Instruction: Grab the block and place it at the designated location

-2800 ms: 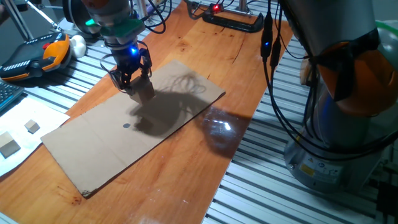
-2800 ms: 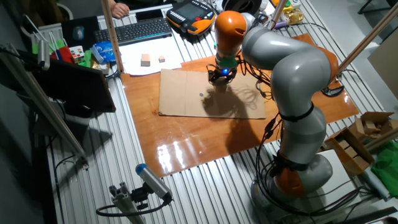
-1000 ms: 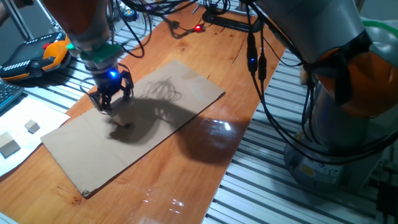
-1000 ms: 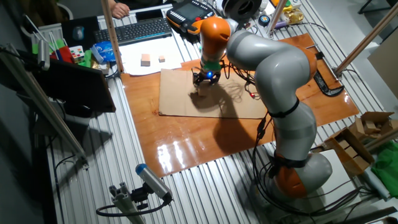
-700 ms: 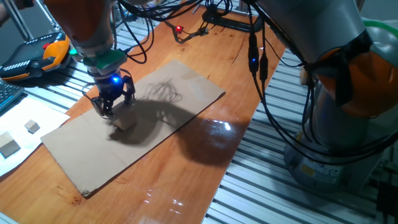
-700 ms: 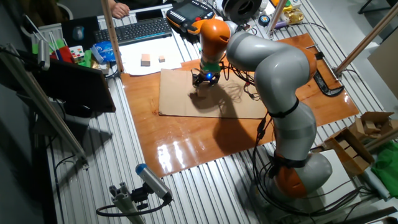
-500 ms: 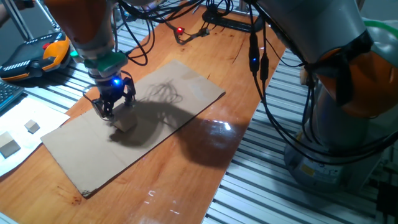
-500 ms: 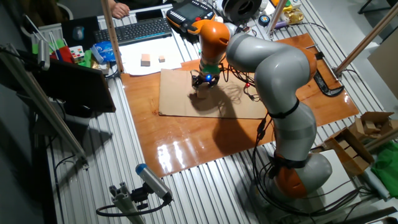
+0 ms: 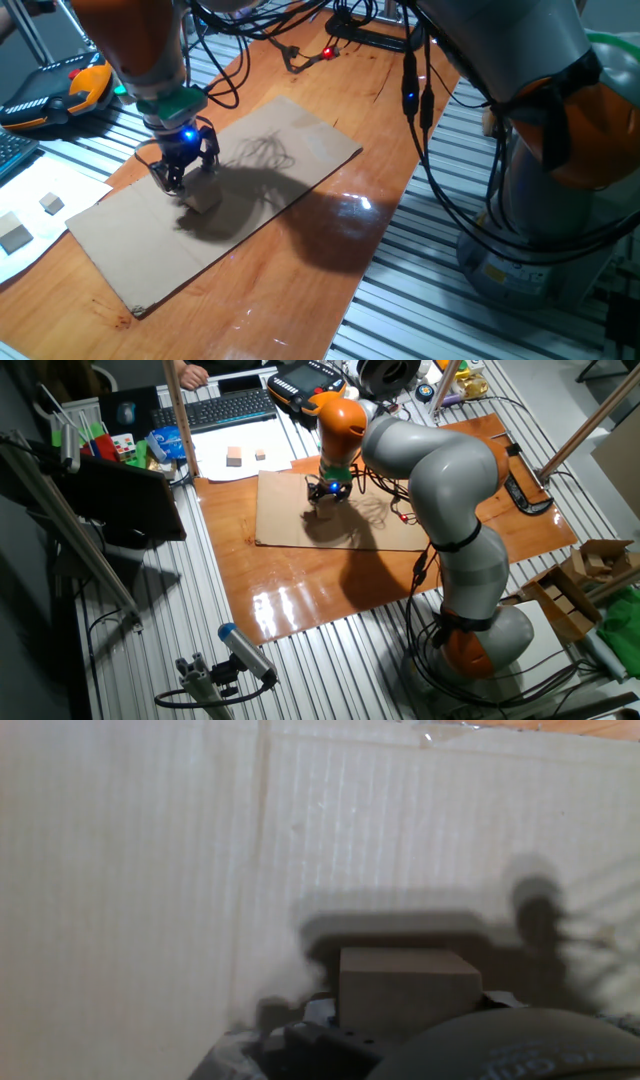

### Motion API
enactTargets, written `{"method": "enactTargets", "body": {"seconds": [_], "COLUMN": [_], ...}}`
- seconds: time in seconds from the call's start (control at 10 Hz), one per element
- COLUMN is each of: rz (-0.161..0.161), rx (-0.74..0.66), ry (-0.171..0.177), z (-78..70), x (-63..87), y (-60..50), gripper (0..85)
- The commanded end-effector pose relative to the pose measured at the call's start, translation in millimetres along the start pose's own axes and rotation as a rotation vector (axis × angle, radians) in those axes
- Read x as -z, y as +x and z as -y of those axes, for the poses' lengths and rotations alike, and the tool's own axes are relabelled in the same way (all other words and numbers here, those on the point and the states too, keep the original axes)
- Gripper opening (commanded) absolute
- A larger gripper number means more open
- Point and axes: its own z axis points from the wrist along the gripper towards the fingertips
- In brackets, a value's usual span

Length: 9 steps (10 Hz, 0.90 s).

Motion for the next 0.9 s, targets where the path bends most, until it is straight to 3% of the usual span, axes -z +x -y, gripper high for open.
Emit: {"method": "enactTargets", "body": {"seconds": [0.0, 0.2, 0.4, 0.6, 0.8], "rz": [-0.002, -0.021, -0.071, -0.071, -0.077], "rx": [0.008, 0.011, -0.017, -0.010, 0.058], "ry": [0.010, 0.017, 0.010, 0.025, 0.027], "z": [0.1, 1.2, 1.8, 6.7, 20.7], "x": [0.0, 8.9, 34.4, 58.7, 76.0], "y": [-0.1, 0.1, 2.2, 13.8, 20.7], "gripper": [71.3, 71.0, 70.7, 69.0, 60.3]}}
